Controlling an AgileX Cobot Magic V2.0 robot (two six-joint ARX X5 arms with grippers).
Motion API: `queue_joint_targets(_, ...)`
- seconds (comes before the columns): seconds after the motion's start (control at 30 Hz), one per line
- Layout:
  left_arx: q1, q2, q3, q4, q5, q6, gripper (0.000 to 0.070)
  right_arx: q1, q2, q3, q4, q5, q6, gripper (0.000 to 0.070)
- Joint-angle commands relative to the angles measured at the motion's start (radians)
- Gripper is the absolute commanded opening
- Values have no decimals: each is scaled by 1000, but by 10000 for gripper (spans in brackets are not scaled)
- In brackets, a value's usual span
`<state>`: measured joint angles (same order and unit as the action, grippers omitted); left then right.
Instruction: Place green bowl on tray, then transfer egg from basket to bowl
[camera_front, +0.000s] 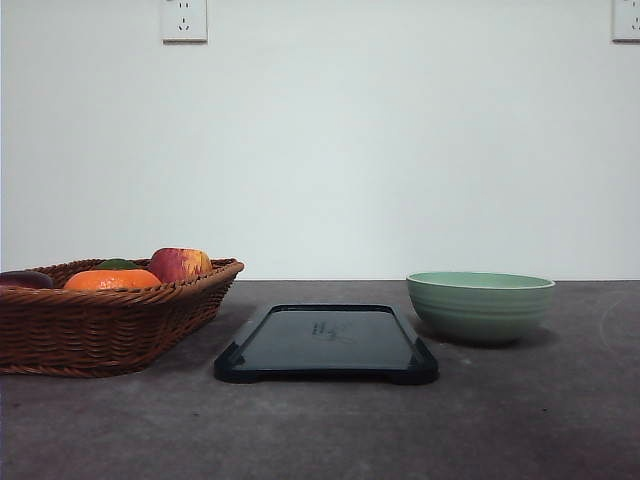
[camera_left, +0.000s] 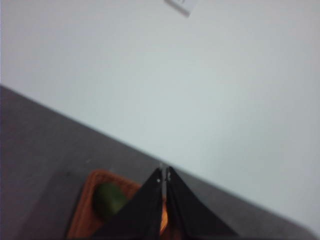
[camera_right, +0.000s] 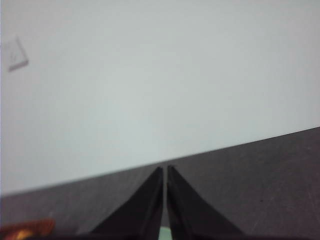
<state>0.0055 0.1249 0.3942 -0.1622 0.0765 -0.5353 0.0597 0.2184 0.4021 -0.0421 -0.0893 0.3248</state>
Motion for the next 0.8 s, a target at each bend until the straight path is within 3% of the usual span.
queue_joint_targets(0.0,1,35,66,-65,-2,65,0,3,44,41,-26,-27,-65,6)
queue_joint_targets(0.23,0,239,257,-264,30,125,0,3,217,164,-148,-125,-106,6)
queue_joint_targets(0.57,-7,512,388,-319,189,286,0,37,420,212,-200,-221,-179,6)
queue_joint_targets(0.77,-44,646,451,-326,214,376,0,99,534,241,-214,-227,-195,6)
